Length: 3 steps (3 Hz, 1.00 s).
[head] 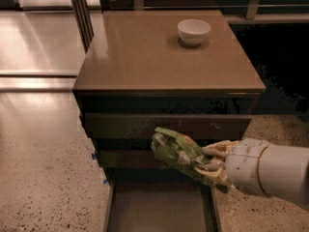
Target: Pick green rice chip bag from bottom drawer and place on counter
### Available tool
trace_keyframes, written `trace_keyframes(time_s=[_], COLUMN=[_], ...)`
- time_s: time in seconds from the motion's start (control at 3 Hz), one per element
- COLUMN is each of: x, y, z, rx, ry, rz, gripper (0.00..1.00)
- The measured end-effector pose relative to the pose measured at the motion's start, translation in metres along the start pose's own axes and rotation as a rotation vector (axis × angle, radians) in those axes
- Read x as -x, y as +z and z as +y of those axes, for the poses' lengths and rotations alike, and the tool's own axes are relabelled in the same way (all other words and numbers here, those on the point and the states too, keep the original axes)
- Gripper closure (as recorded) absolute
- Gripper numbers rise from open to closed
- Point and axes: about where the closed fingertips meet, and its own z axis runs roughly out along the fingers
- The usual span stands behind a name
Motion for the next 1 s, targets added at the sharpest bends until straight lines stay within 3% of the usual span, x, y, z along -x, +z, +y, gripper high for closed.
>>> trace_keyframes(time_s=[0.67, 1.0], x=[0.101, 0.148], y=[-0.054, -0.061], z=[-0.040, -0.069], rx=[-0.067, -0.083], ry=[-0.193, -0.272], rz=[0.017, 0.025], gripper=[1.00, 1.00])
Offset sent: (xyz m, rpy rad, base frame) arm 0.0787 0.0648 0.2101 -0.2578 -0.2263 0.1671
